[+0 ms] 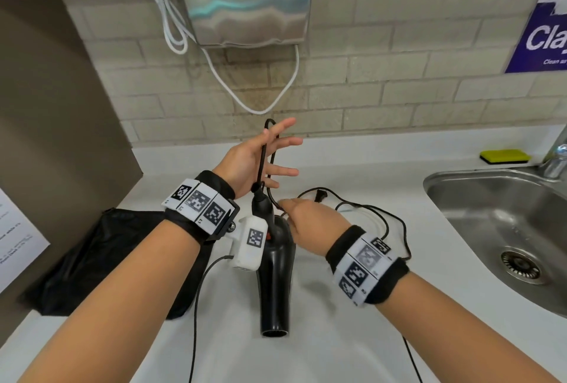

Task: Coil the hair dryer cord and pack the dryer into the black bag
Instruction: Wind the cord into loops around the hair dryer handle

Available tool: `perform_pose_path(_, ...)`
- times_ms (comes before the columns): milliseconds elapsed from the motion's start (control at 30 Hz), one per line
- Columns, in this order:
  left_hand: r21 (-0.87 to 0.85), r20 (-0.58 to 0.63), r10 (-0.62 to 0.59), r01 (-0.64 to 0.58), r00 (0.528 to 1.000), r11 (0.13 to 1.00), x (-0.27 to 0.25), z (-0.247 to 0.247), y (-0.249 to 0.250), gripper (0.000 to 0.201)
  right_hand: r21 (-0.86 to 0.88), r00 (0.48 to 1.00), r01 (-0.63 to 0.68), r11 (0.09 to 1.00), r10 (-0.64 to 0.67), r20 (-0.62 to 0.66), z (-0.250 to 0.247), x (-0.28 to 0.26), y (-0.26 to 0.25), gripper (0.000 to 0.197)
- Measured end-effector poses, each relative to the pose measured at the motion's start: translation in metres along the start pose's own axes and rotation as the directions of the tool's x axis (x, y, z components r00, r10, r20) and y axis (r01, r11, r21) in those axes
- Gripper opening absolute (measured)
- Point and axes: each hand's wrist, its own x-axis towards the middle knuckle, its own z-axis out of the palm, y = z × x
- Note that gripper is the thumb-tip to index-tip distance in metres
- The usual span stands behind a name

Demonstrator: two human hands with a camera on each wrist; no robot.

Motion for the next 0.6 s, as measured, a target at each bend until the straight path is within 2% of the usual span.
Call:
perform_pose_path(100,-0.063,-0.077,-0.003,-0.002,0.997,0.998,0.003,-0.001,-0.004,0.042,-0.105,0.987,0.052,0.993,-0.067,-0.143,0.002,-0.011,0.017,0.026)
perform_pose_path(167,-0.059,-0.143,-0.029,0.021,0.989,0.998,0.008,0.0,-0.006,0.039,-0.156,0.948,0.152,0.976,-0.188,-0.257,0.0,-0.018,0.025,0.026)
perform_pose_path(300,-0.043,-0.183,-0.111,0.105,0.977,0.994,0.015,0.0,-0.01,0.041,-0.272,0.793,0.307,0.912,-0.403,-0.456,-0.01,-0.021,0.028,0.024)
perform_pose_path(400,0.017,-0.162,-0.132,0.136,0.978,0.991,0.017,0.006,-0.009,0.047,-0.14,0.687,0.391,0.909,-0.39,-0.613,-0.029,-0.015,0.014,0.017)
perform_pose_path(467,0.038,-0.139,-0.128,0.134,0.982,0.99,0.017,0.012,-0.006,0.053,-0.014,0.685,0.407,0.913,-0.315,-0.657,-0.038,-0.006,0.005,0.024)
perform_pose_path(533,-0.001,-0.02,-0.132,0.132,0.991,0.991,0.015,0.015,-0.004,0.069,0.126,0.721,0.383,0.915,-0.211,-0.66,-0.044,0.005,0.0,0.031)
perform_pose_path(600,-0.031,0.088,-0.161,0.164,0.983,0.986,0.014,0.015,-0.003,0.086,0.22,0.752,0.333,0.917,-0.118,-0.648,-0.051,0.015,-0.002,0.028)
